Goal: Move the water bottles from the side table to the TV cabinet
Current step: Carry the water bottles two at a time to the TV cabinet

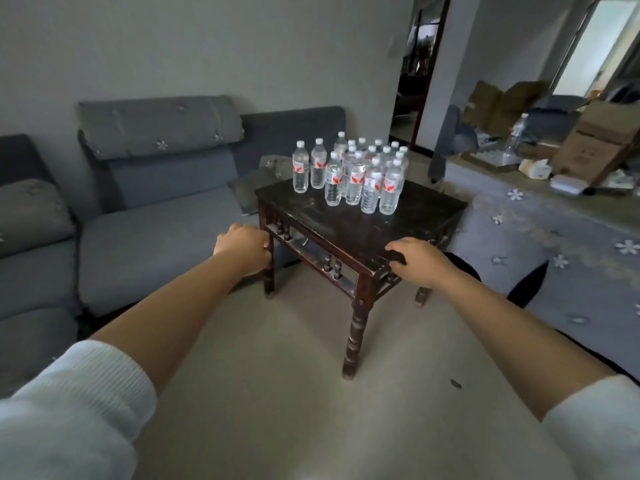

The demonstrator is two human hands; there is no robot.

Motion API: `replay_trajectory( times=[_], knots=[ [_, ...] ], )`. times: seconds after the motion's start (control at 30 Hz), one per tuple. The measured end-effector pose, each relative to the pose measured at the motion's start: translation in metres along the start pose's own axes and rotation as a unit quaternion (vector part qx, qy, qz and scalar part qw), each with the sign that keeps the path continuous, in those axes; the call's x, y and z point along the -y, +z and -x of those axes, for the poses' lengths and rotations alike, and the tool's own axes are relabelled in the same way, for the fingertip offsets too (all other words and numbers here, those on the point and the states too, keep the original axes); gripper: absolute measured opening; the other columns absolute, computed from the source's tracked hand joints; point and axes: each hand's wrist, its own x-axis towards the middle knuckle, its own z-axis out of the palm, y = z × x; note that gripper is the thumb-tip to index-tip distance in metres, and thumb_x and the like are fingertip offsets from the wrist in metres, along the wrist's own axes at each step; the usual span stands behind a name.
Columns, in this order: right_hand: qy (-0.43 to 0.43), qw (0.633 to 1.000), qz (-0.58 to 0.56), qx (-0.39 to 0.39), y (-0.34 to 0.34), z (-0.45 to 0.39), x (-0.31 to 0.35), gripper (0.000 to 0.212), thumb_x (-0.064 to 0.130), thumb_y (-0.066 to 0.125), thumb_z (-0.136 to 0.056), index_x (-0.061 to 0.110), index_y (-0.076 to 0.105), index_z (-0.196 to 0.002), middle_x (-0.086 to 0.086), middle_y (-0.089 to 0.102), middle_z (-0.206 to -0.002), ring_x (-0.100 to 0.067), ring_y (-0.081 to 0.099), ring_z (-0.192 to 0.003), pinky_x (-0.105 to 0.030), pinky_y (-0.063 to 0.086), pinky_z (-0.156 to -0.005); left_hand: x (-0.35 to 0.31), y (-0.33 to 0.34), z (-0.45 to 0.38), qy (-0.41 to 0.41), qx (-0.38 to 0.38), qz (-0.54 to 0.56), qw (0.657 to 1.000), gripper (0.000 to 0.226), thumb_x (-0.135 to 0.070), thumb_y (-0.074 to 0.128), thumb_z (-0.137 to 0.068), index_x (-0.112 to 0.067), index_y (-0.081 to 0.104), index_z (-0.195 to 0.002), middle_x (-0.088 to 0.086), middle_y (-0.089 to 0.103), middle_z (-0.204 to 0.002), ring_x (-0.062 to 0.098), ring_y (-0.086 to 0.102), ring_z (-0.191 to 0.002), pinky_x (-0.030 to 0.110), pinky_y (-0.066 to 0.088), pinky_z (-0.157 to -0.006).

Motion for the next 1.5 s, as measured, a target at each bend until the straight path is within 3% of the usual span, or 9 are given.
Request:
replay_trajectory(
  times=[0.2,0.6,0.73,0.87,1.13,1.33,1.5],
  knots=[
    [0.006,1.000,0.003,0.005,-0.007,-0.106,-0.014,0.044,0.019,0.051,-0.093,0.011,0.046,-0.136,-0.013,0.049,-0.138,-0.028,0.049,-0.124,-0.032,0.040,-0.100,0.005,0.005,-0.099,0.012,0.001,-0.004,1.000,0.033,-0.021,0.043,-0.093,-0.016,0.057,-0.122,0.009,0.055,-0.125,0.029,0.046,-0.121,0.040,0.044,-0.099],
    [-0.064,0.998,-0.012,-0.017,-0.048,-0.366,-0.032,0.043,0.016,0.050,-0.091,0.011,0.049,-0.133,-0.015,0.052,-0.136,-0.032,0.051,-0.122,-0.037,0.043,-0.099,-0.003,-0.010,-0.331,-0.021,-0.023,-0.013,0.999,0.035,-0.026,0.043,-0.094,-0.016,0.057,-0.124,0.012,0.053,-0.127,0.030,0.044,-0.124,0.041,0.043,-0.097],
    [-0.077,0.996,-0.016,-0.036,-0.061,-0.441,-0.033,0.035,0.015,0.049,-0.091,0.006,0.056,-0.123,-0.017,0.057,-0.129,-0.034,0.053,-0.117,-0.041,0.046,-0.096,-0.002,-0.012,-0.392,-0.024,-0.034,-0.007,0.999,0.035,-0.030,0.044,-0.095,-0.017,0.056,-0.125,0.010,0.053,-0.128,0.029,0.043,-0.124,0.039,0.042,-0.098],
    [-0.077,0.997,0.002,-0.020,-0.050,-0.508,-0.028,0.037,0.017,0.050,-0.090,0.008,0.053,-0.126,-0.016,0.056,-0.129,-0.033,0.054,-0.116,-0.038,0.047,-0.093,0.012,-0.005,-0.440,-0.026,-0.023,-0.005,0.999,0.034,-0.028,0.044,-0.094,-0.018,0.057,-0.124,0.010,0.052,-0.130,0.029,0.043,-0.125,0.040,0.042,-0.099],
    [0.024,0.999,0.023,0.024,-0.017,-0.623,-0.010,0.036,0.016,0.053,-0.087,0.010,0.053,-0.122,-0.014,0.056,-0.127,-0.032,0.055,-0.115,-0.034,0.046,-0.088,0.054,-0.001,-0.549,0.018,0.005,0.005,1.000,0.036,-0.022,0.040,-0.094,-0.011,0.055,-0.125,0.014,0.052,-0.128,0.032,0.046,-0.121,0.041,0.043,-0.099],
    [0.137,0.986,0.020,0.093,-0.001,-0.695,-0.006,0.056,0.013,0.063,-0.082,0.010,0.046,-0.135,-0.015,0.052,-0.135,-0.029,0.052,-0.122,-0.035,0.045,-0.099,0.090,-0.005,-0.643,0.097,0.026,0.028,0.995,0.037,-0.024,0.045,-0.094,-0.009,0.054,-0.126,0.015,0.053,-0.130,0.031,0.048,-0.123,0.038,0.043,-0.100],
    [0.178,0.969,0.069,0.155,0.010,-0.712,-0.011,0.061,0.014,0.063,-0.085,0.014,0.037,-0.140,-0.011,0.043,-0.143,-0.026,0.043,-0.131,-0.034,0.039,-0.107,0.099,0.008,-0.700,0.146,0.054,0.059,0.986,0.039,-0.022,0.048,-0.093,-0.009,0.052,-0.129,0.014,0.053,-0.133,0.029,0.049,-0.124,0.032,0.040,-0.099]
  ],
)
